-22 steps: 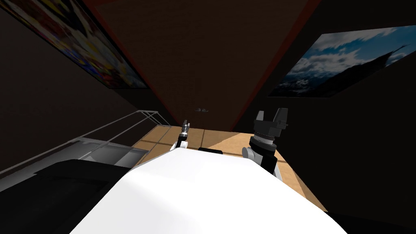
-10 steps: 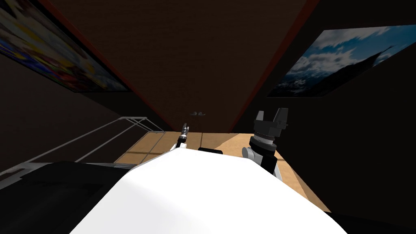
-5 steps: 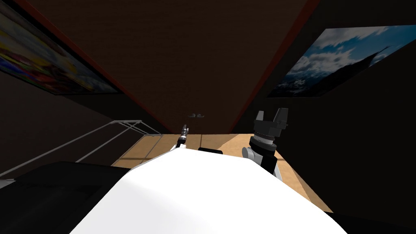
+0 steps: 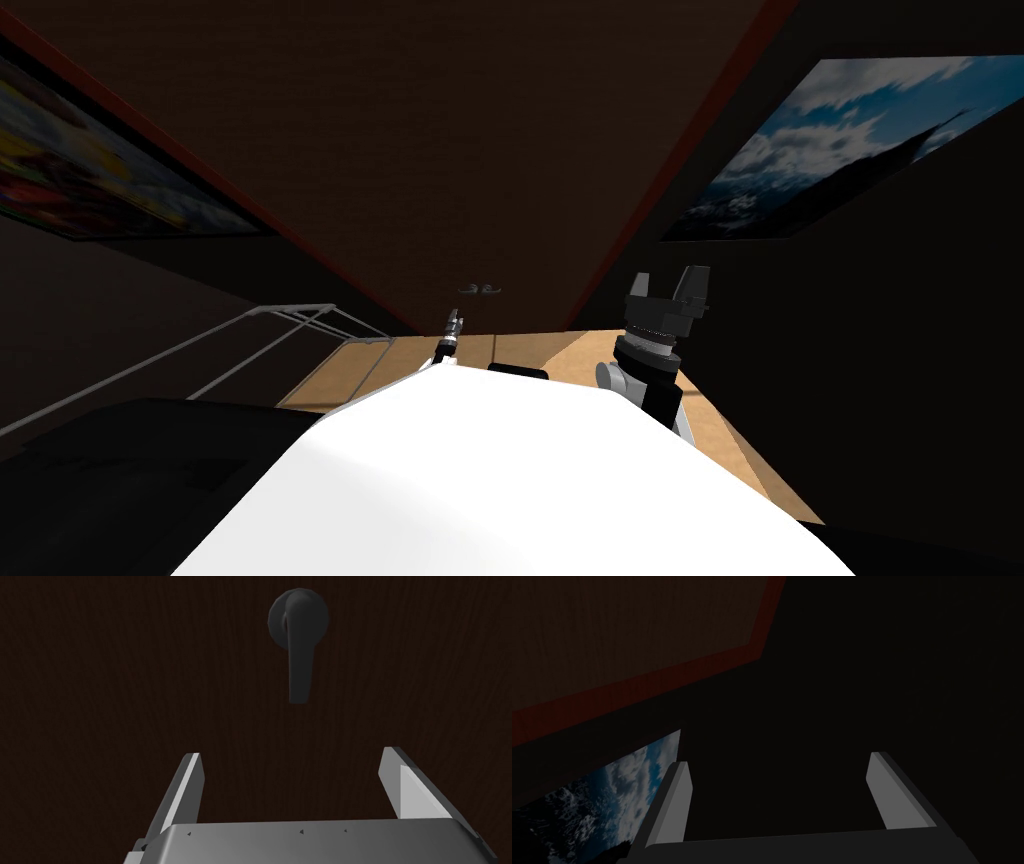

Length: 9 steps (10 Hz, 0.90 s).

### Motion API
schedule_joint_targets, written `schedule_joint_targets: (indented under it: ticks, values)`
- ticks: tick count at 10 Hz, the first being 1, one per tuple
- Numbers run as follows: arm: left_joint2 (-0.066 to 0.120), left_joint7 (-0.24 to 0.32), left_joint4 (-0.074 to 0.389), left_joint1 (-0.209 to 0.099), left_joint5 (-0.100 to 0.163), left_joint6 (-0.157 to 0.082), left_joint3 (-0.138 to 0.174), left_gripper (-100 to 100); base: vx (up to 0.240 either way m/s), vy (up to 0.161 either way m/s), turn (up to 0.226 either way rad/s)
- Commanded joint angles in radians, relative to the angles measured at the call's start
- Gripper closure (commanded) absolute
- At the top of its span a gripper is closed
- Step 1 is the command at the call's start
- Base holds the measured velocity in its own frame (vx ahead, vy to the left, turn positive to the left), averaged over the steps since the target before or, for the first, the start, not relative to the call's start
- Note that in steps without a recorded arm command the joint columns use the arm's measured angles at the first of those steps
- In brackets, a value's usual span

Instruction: Pull the door open

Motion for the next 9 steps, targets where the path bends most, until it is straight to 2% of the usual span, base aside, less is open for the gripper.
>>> schedule_joint_targets:
  ticks: [1,5,6,7,9]
  values:
    - [0.007,0.008,0.036,-0.01,0.002,-0.008,0.002,-100,0.125,0.047,-0.083]
    - [0.013,0.016,0.094,-0.026,0.005,-0.02,0.006,-100,0.116,0.034,-0.044]
    - [0.012,0.014,0.08,-0.023,0.004,-0.014,0.005,-100,0.038,0.023,-0.011]
    - [0.035,0.012,0.099,-0.002,0.017,-0.01,0.034,-100,0.059,0.003,0.098]
    - [0.06,0.007,0.119,0.017,0.031,-0.004,0.067,-100,0.126,0.013,0.086]
